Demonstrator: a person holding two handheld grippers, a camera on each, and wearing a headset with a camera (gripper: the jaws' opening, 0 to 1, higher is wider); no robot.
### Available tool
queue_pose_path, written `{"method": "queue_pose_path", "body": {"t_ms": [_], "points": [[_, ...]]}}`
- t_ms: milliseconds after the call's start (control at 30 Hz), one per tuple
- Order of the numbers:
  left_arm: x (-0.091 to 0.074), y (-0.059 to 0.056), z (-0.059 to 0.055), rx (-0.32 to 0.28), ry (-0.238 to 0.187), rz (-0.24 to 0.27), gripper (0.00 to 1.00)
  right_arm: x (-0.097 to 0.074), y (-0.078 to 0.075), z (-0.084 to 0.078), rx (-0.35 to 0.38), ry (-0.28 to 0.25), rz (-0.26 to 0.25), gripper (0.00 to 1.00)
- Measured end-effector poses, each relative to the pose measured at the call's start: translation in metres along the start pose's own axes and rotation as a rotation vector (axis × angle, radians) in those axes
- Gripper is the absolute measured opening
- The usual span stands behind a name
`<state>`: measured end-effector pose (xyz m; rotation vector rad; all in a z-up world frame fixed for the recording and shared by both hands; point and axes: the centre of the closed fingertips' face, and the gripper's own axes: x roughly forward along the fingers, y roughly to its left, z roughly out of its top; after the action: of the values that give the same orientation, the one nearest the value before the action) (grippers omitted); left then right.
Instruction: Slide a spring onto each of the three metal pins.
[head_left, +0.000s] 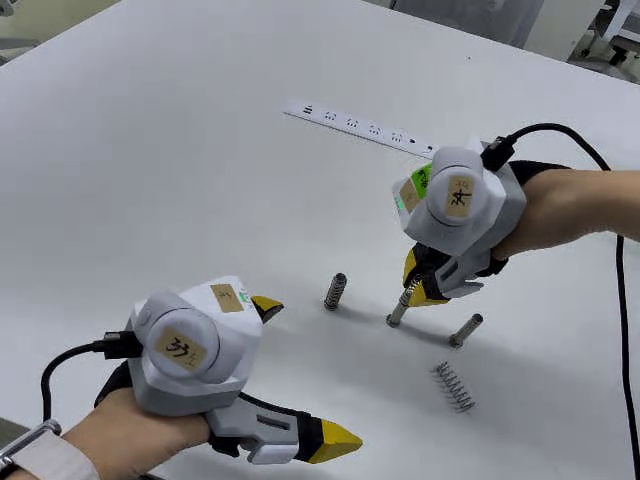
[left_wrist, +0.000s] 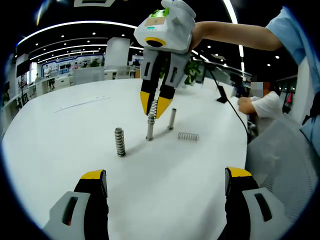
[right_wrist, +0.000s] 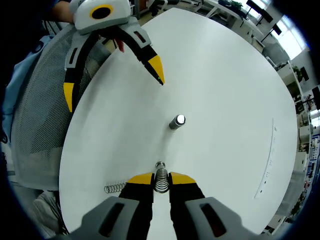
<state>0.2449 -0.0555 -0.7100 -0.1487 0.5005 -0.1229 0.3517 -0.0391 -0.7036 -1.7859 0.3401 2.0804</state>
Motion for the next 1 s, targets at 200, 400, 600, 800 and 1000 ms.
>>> {"method": "queue_pose_path", "body": {"t_ms": [200,400,600,800,1000], "points": [[0.000,-0.002,0.000,-0.003,0.002,-0.004,1.00,0.012,0.001,-0.003,0.012,0.010,0.006,0.13],[0.001,-0.002,-0.001,-0.003,0.004,-0.006,1.00,0.020,0.004,-0.004,0.016,0.011,0.013,0.13],[0.001,-0.002,0.000,-0.005,0.003,-0.006,1.00,0.029,0.004,-0.006,0.040,-0.002,0.012,0.13],[0.001,-0.002,0.000,-0.004,0.003,-0.005,1.00,0.028,0.005,-0.005,0.044,-0.001,0.014,0.13],[0.001,-0.002,0.001,-0.003,0.003,-0.005,1.00,0.031,0.005,-0.004,0.050,-0.008,0.014,0.14]]}}
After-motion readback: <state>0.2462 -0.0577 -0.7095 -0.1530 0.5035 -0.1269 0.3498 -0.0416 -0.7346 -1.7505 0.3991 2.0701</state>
